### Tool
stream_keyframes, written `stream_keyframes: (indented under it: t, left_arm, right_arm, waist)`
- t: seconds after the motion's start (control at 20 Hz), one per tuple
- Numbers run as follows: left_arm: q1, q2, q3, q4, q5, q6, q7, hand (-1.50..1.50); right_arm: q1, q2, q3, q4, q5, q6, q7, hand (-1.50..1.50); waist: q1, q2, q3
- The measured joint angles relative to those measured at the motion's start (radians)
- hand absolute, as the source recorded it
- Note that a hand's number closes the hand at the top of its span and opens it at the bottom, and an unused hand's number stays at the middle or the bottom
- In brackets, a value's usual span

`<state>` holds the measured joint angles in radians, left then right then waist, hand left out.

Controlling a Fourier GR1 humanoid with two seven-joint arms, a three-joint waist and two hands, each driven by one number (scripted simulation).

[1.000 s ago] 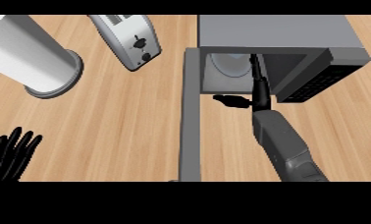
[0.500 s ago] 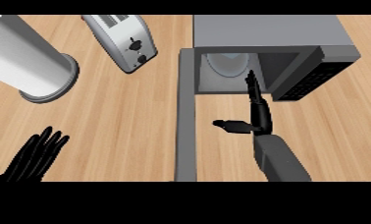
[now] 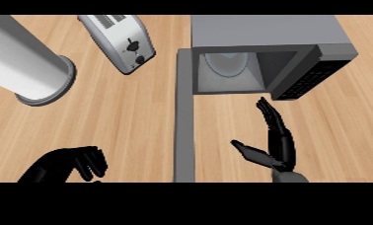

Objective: Pick up the milk, place it into the microwave and close the microwave

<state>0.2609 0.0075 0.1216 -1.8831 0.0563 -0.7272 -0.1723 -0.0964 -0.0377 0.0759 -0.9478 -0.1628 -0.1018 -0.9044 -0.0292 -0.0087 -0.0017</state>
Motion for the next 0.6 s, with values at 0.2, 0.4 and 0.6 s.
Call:
stream_keyframes:
  t: [0.2,0.4,0.6]
  left_arm:
    - [-0.069,-0.004,-0.071,0.038,-0.076,0.051,0.014,1.5]
    - [-0.163,-0.006,-0.142,0.11,-0.161,0.133,0.008,1.5]
    - [-0.281,-0.006,-0.218,0.187,-0.198,0.207,0.029,1.5]
  right_arm:
    - [0.155,-0.033,0.027,-0.221,-0.027,0.029,0.069,-1.5]
    - [0.277,-0.08,0.013,-0.406,-0.076,0.058,0.128,-1.5]
    - [0.355,-0.129,-0.026,-0.536,-0.126,0.084,0.181,-1.5]
  waist:
    - [0.005,0.003,0.0]
    - [0.007,0.005,0.0]
    - [0.009,0.007,0.001]
